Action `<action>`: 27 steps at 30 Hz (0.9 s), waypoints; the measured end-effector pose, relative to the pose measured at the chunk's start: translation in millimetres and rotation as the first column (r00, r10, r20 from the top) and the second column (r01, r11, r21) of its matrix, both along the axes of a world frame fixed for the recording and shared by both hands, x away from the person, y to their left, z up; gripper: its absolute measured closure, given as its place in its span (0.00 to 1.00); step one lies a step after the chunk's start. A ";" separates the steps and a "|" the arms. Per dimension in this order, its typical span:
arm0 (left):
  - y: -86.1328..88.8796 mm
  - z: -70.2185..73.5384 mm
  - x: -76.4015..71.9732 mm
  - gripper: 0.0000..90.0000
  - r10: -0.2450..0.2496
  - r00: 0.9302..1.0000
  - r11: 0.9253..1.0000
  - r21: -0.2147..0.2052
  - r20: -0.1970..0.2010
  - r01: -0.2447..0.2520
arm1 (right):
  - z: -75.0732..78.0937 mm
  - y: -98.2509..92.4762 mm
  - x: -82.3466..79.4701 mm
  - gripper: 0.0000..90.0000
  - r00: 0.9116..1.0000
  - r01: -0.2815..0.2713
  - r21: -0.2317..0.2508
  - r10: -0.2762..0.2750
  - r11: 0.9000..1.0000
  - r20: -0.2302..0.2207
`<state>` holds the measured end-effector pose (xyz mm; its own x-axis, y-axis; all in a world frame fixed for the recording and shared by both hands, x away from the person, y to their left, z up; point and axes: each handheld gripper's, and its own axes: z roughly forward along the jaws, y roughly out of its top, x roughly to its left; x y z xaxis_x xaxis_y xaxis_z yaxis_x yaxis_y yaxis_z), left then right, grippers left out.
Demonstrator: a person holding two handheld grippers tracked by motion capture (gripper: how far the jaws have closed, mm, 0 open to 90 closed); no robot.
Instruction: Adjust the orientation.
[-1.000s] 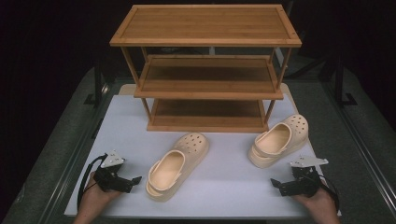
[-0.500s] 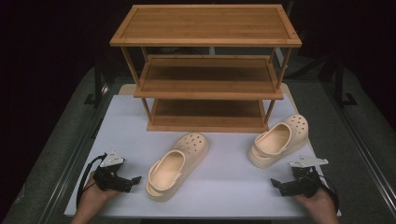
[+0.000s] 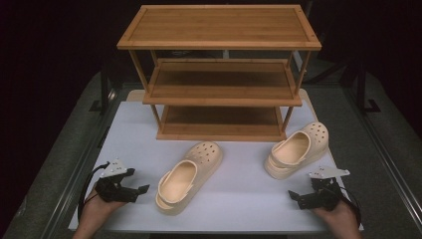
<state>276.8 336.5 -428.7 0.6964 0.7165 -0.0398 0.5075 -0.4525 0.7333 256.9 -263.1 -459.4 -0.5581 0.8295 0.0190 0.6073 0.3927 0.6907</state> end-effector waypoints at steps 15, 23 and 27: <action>-27.3 43.2 11.2 0.34 -0.110 0.993 0.991 -0.074 0.043 0.113 | -0.1 0.0 0.2 0.00 1.000 0.000 0.001 0.000 1.000 0.000; -60.8 51.3 24.6 0.43 -0.195 0.980 0.977 -0.074 0.047 0.198 | -0.1 -0.1 0.2 0.00 1.000 0.000 0.001 0.000 1.000 0.000; -75.7 51.0 31.1 0.48 -0.227 0.973 0.971 -0.063 0.036 0.229 | 0.0 0.0 0.2 0.00 1.000 0.001 0.002 -0.001 1.000 -0.001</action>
